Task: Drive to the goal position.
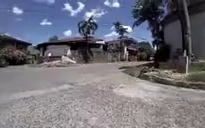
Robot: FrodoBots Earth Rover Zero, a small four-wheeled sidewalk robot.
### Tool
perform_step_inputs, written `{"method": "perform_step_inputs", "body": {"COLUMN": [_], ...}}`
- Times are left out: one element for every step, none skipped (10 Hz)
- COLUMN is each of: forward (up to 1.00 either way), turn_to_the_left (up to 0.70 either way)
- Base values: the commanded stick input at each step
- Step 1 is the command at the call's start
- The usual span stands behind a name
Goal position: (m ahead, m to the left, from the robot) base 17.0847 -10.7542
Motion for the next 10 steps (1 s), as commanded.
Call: {"method": "perform_step_inputs", "body": {"forward": [1.00, 1.00, 1.00, 1.00, 1.00, 1.00, 1.00, 1.00, 1.00, 1.00], "turn_to_the_left": [0.00, 0.00, 0.00, 0.00, 0.00, 0.00, 0.02, 0.10, 0.15, 0.04]}}
